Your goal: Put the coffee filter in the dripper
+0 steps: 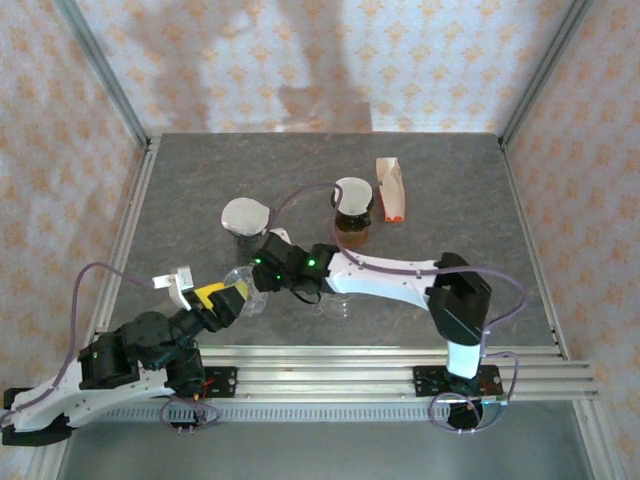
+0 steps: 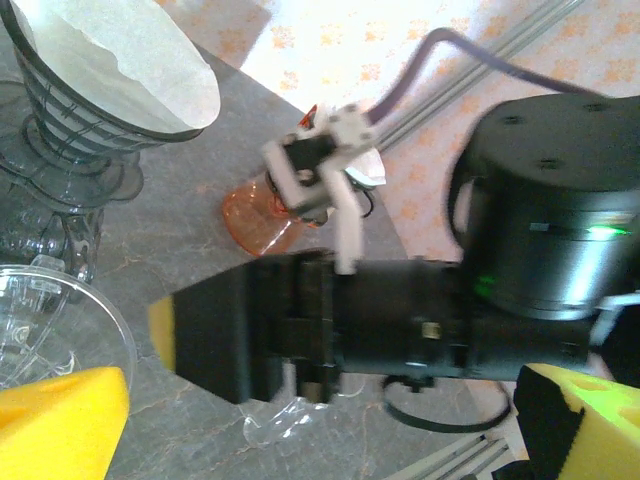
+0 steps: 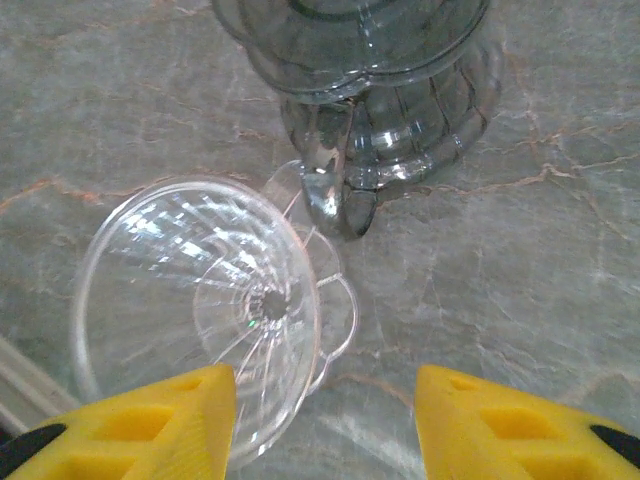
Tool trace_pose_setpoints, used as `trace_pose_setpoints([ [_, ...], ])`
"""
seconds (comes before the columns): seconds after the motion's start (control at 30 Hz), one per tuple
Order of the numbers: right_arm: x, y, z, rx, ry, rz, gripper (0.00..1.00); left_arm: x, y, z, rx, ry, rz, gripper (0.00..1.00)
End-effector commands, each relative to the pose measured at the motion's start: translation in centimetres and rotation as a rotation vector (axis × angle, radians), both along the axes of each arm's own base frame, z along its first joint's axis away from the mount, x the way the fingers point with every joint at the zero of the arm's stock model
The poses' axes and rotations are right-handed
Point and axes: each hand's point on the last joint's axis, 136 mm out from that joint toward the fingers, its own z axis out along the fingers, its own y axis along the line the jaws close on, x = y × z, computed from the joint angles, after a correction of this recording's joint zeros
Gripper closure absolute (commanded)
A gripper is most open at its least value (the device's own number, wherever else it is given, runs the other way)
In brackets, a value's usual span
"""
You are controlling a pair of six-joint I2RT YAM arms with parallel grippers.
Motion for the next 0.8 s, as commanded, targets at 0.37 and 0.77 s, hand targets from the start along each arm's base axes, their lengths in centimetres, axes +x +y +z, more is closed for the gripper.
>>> trace_pose_setpoints([
  [0.37, 0.9, 2.6, -3.1, 0.062, 0.090, 0.003, 0.61, 0.1, 0.7, -1.2, 0.007, 0.017, 0.029, 0.00],
  [0.77, 1.0, 2.2, -2.0, 0.118, 0.071, -0.008, 0.99, 0.2, 0.0, -1.5, 0.010, 0.023, 0.019, 0.00],
])
